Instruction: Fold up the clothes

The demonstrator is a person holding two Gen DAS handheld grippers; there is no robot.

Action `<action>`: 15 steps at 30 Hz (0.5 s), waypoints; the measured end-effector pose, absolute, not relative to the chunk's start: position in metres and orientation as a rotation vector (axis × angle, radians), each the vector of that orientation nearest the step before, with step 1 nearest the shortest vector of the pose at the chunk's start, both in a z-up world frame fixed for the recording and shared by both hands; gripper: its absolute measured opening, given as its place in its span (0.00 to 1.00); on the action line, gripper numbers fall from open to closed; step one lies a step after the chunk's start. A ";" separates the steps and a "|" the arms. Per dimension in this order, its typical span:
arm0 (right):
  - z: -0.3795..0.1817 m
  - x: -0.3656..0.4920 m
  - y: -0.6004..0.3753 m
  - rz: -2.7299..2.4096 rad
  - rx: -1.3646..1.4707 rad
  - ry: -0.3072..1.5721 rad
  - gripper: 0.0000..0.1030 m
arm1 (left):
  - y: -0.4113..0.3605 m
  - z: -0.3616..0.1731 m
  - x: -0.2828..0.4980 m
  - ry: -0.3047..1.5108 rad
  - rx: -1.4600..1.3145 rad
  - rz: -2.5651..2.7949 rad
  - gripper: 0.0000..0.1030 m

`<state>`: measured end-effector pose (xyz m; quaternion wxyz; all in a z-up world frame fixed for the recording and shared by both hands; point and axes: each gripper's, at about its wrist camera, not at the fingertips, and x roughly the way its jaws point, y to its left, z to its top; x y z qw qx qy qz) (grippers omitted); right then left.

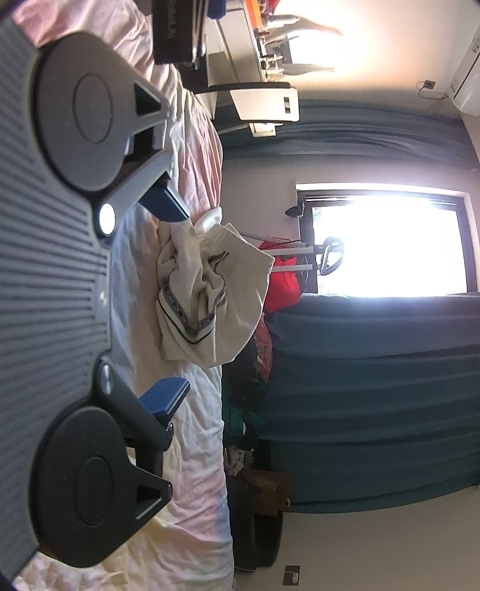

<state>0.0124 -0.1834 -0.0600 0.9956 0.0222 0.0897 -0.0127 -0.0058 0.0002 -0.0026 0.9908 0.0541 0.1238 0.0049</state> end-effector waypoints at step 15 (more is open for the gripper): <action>-0.068 0.018 -0.190 -0.046 0.142 0.215 0.90 | 0.002 0.001 -0.004 0.250 0.108 0.012 1.00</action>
